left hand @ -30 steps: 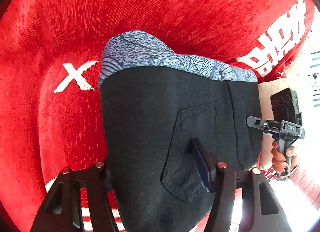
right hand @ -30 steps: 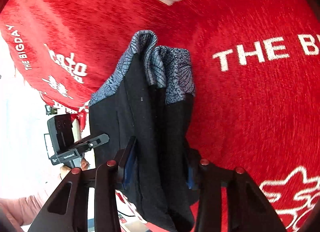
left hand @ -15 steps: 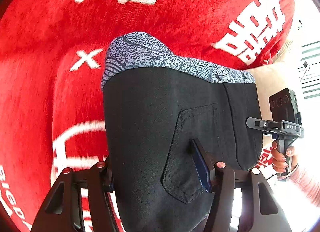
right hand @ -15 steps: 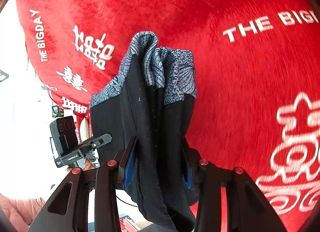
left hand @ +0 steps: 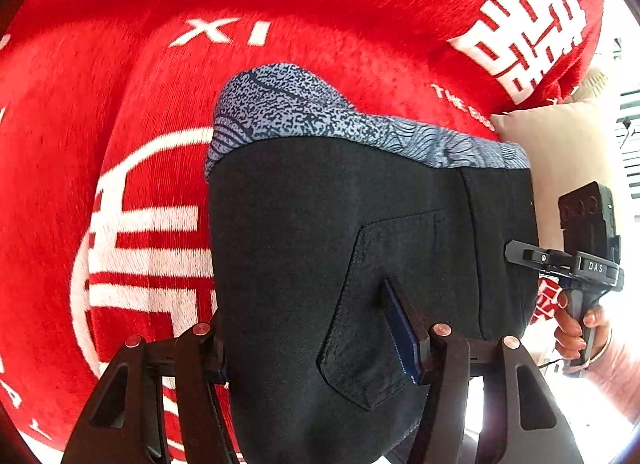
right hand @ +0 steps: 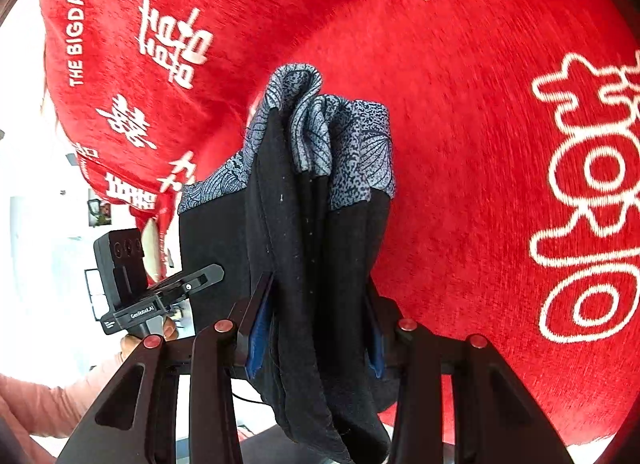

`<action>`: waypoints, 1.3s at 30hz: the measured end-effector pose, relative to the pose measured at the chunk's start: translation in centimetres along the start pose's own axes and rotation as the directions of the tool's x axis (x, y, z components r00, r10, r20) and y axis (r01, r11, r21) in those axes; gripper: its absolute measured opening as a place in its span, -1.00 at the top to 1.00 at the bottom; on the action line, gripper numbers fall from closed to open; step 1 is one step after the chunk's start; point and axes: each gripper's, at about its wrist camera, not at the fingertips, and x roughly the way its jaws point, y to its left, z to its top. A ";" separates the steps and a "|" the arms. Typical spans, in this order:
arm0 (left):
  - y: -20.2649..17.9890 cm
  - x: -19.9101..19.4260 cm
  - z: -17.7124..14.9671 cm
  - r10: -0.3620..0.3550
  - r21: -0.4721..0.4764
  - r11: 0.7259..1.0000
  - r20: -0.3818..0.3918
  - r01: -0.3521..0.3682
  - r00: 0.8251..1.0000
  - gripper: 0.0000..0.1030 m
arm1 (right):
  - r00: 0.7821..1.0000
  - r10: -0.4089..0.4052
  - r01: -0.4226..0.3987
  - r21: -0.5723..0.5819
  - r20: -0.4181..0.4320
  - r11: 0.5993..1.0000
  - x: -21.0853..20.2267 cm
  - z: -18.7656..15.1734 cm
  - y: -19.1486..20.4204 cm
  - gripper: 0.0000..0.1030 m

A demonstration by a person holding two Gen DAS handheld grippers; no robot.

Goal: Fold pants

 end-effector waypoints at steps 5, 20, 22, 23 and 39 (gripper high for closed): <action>0.6 0.8 -0.5 0.031 -0.026 0.999 0.031 -0.030 0.999 -0.55 | 0.998 -0.055 0.055 -0.030 0.021 0.998 0.8 -0.6 -0.9 0.03; -2.8 -3.4 -2.8 0.309 0.031 0.950 0.036 -0.310 0.950 -0.77 | 0.853 -0.521 0.521 0.007 0.036 0.853 -1.6 -2.4 2.8 -0.40; -3.3 -4.7 -3.7 0.330 0.049 0.942 0.046 -0.332 0.943 -1.00 | 0.822 -0.569 0.569 0.022 0.035 0.822 -2.3 -3.0 3.5 -0.40; -3.5 -5.1 -4.0 0.327 0.061 0.942 0.042 -0.330 0.944 -1.00 | 0.806 -0.591 0.590 0.029 0.034 0.807 -2.9 -3.6 4.0 -0.43; -8.7 -9.4 -7.1 0.407 0.068 0.910 0.040 -0.409 0.912 -1.00 | 0.757 -0.642 0.649 -0.028 0.127 0.760 -4.0 -9.2 14.7 -1.00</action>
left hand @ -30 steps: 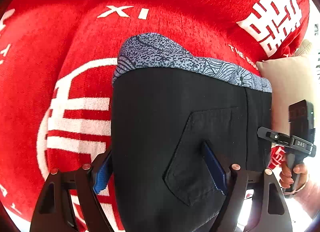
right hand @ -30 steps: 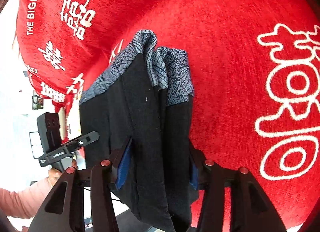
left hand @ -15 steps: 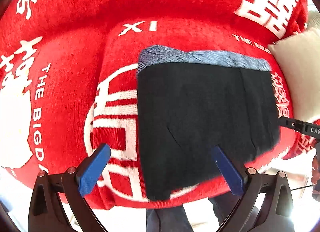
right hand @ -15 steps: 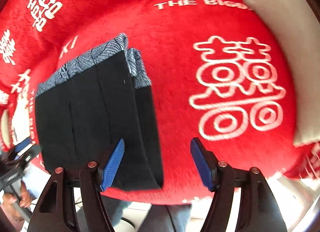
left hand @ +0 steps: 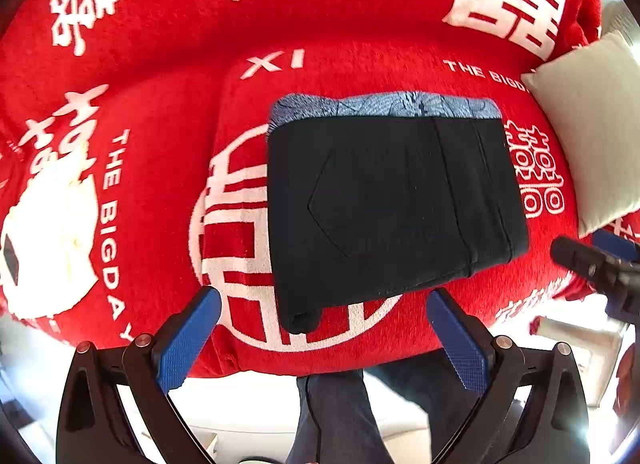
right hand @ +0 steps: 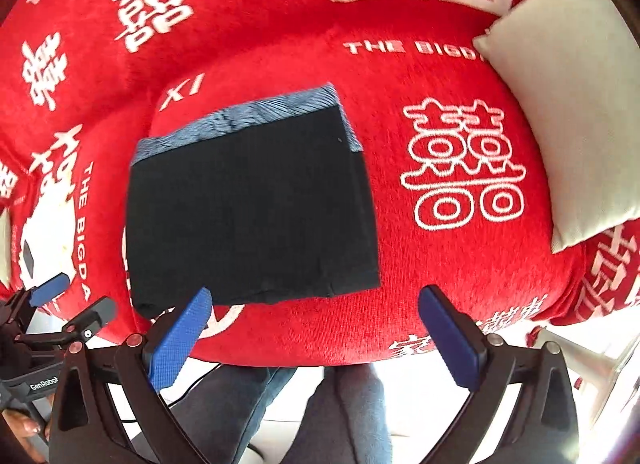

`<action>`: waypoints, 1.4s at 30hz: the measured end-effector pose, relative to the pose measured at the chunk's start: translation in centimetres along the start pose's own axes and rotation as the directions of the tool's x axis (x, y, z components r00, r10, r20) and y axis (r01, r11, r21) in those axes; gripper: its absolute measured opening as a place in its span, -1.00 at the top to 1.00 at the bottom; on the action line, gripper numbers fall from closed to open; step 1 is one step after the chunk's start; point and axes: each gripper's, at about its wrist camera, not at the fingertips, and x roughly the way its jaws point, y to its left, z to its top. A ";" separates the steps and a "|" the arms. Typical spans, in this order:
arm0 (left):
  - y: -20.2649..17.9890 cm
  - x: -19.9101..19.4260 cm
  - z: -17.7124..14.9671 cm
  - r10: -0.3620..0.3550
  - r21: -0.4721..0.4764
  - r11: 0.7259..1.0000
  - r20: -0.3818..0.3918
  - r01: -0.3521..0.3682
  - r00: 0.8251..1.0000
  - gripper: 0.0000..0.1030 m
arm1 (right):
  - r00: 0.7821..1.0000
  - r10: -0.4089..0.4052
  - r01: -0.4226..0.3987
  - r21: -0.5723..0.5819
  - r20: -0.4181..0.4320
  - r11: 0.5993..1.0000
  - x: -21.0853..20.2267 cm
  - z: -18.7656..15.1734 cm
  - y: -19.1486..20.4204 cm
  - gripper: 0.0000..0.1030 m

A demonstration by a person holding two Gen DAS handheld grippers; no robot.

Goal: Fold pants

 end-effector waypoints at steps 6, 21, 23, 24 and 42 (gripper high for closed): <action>-1.3 -1.1 -0.7 0.067 -0.053 0.996 0.015 -0.066 0.998 -1.00 | 0.999 0.013 -0.015 -0.044 -0.040 0.999 0.1 -0.6 0.6 -1.00; -3.2 -2.1 -2.3 0.107 -0.074 0.991 -0.019 -0.108 0.994 -1.00 | 0.999 0.009 -0.014 -0.081 -0.052 0.997 -1.0 -1.1 0.1 -1.00; -3.3 -2.1 -2.6 0.107 -0.074 0.991 -0.025 -0.109 0.994 -1.00 | 0.998 0.013 -0.017 -0.081 -0.057 0.997 -1.0 -1.2 0.1 -1.00; -3.3 -2.2 -2.7 0.108 -0.072 0.991 -0.027 -0.110 0.994 -1.00 | 0.998 0.013 -0.018 -0.082 -0.058 0.996 -1.0 -1.3 0.1 -1.00; -3.5 -2.6 -3.0 0.116 -0.060 0.991 -0.021 -0.117 0.993 -1.00 | 0.999 0.010 -0.013 -0.090 -0.042 0.996 -1.6 -1.9 0.7 -1.00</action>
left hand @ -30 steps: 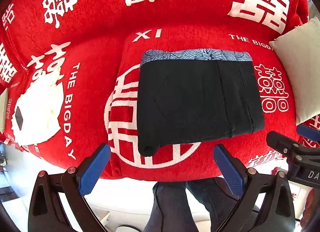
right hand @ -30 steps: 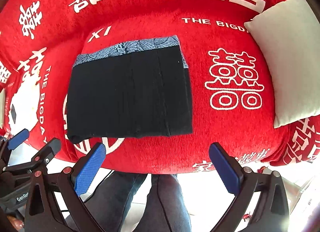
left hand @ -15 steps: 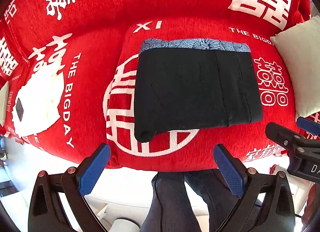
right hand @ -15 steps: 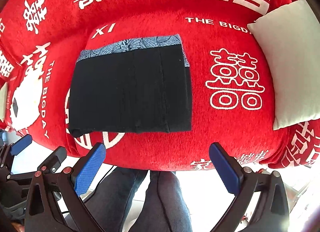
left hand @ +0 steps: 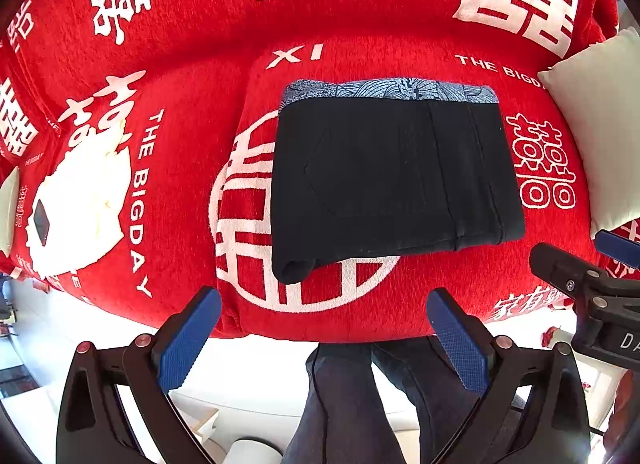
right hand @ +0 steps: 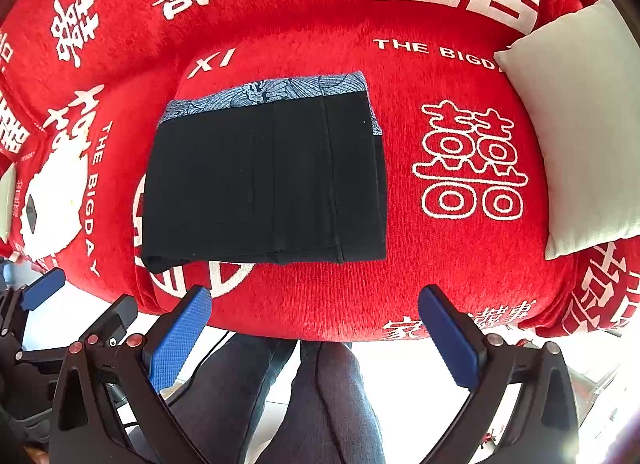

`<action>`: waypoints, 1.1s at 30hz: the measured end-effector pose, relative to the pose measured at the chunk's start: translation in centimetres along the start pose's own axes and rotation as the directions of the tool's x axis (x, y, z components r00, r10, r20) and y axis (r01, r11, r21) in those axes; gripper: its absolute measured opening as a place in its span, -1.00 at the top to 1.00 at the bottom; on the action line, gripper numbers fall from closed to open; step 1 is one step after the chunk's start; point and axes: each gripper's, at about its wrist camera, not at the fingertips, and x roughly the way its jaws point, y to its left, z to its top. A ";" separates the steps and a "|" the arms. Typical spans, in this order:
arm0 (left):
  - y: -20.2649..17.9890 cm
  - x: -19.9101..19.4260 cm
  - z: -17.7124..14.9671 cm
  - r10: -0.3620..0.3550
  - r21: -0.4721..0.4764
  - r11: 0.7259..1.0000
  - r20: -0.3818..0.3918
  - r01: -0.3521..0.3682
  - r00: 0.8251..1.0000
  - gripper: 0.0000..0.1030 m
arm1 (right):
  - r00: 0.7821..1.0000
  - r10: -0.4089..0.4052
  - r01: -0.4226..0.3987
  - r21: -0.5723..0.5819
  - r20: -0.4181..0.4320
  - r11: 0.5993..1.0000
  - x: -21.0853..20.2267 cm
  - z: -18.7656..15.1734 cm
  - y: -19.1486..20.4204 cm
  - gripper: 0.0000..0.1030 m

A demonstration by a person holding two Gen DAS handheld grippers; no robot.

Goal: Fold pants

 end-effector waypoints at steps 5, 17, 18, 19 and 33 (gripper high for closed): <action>0.1 -0.1 -0.1 0.000 0.001 1.000 0.000 0.000 1.000 -1.00 | 1.000 -0.001 0.001 0.000 0.000 1.000 0.0 -0.1 0.0 -1.00; 0.2 -0.1 -0.4 0.000 0.002 1.000 0.002 0.000 1.000 -1.00 | 1.000 -0.008 0.008 -0.001 0.009 1.000 -0.4 -0.3 0.5 -1.00; 0.2 -0.1 -0.5 0.000 0.002 1.000 0.002 0.000 1.000 -1.00 | 1.000 -0.008 0.008 0.000 0.010 1.000 -0.4 -0.3 0.5 -1.00; 0.2 -0.1 -0.5 -0.001 0.001 1.000 0.001 0.001 1.000 -1.00 | 1.000 -0.009 0.009 0.001 0.010 1.000 -0.4 -0.3 0.5 -1.00; 0.3 -0.1 -0.5 0.004 0.005 1.000 0.001 -0.004 1.000 -1.00 | 1.000 -0.014 0.014 -0.004 0.011 1.000 -0.5 -0.2 0.8 -1.00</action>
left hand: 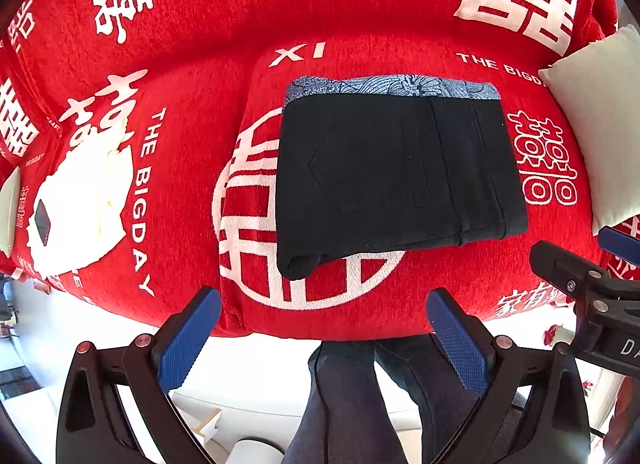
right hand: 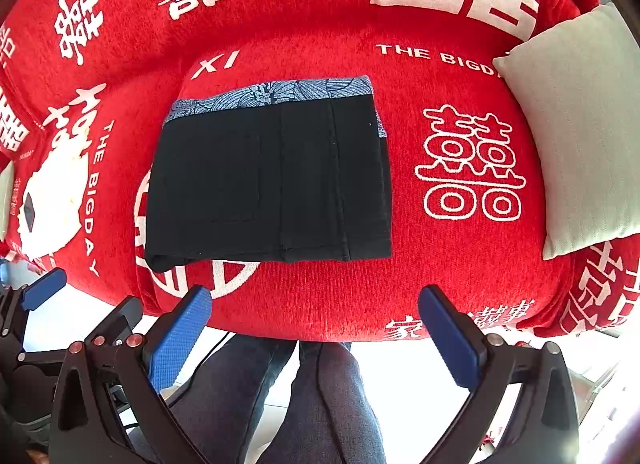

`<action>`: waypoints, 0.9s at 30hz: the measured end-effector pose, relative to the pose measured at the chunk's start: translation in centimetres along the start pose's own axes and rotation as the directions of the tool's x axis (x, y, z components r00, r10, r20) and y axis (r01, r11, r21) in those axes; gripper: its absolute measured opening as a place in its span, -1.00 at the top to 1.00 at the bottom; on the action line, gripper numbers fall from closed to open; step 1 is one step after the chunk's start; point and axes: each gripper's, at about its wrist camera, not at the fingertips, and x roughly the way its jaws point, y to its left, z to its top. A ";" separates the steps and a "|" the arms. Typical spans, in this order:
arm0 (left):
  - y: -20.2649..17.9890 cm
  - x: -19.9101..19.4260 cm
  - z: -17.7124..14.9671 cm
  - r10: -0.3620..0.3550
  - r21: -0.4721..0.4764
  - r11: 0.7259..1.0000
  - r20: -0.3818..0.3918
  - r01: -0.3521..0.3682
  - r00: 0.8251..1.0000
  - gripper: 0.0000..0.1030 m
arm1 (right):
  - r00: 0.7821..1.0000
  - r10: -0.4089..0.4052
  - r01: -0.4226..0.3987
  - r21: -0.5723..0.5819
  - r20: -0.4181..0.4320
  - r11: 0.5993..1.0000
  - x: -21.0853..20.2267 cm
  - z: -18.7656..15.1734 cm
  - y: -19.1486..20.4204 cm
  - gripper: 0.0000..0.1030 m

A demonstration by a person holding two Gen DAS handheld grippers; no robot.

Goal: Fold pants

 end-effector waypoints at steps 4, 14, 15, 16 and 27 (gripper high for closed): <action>0.1 0.0 0.0 0.000 -0.002 1.000 0.001 0.000 1.000 -1.00 | 1.000 -0.006 0.006 -0.008 0.001 1.000 0.0 0.0 0.1 -1.00; 0.0 0.2 0.0 0.007 -0.012 1.000 -0.003 -0.007 1.000 -1.00 | 1.000 -0.011 0.011 -0.017 0.006 1.000 0.1 -0.2 0.3 -1.00; 0.0 0.2 0.0 0.007 -0.015 1.000 -0.004 -0.007 1.000 -1.00 | 1.000 -0.013 0.013 -0.020 0.007 1.000 0.1 -0.1 0.3 -1.00; 0.0 0.2 0.0 0.008 -0.018 1.000 -0.003 -0.008 1.000 -1.00 | 1.000 -0.015 0.015 -0.023 0.008 1.000 0.1 -0.2 0.4 -1.00; -0.5 0.4 0.0 0.016 -0.007 1.000 -0.005 -0.016 1.000 -1.00 | 1.000 -0.031 0.031 -0.045 0.006 0.998 0.3 0.0 0.6 -1.00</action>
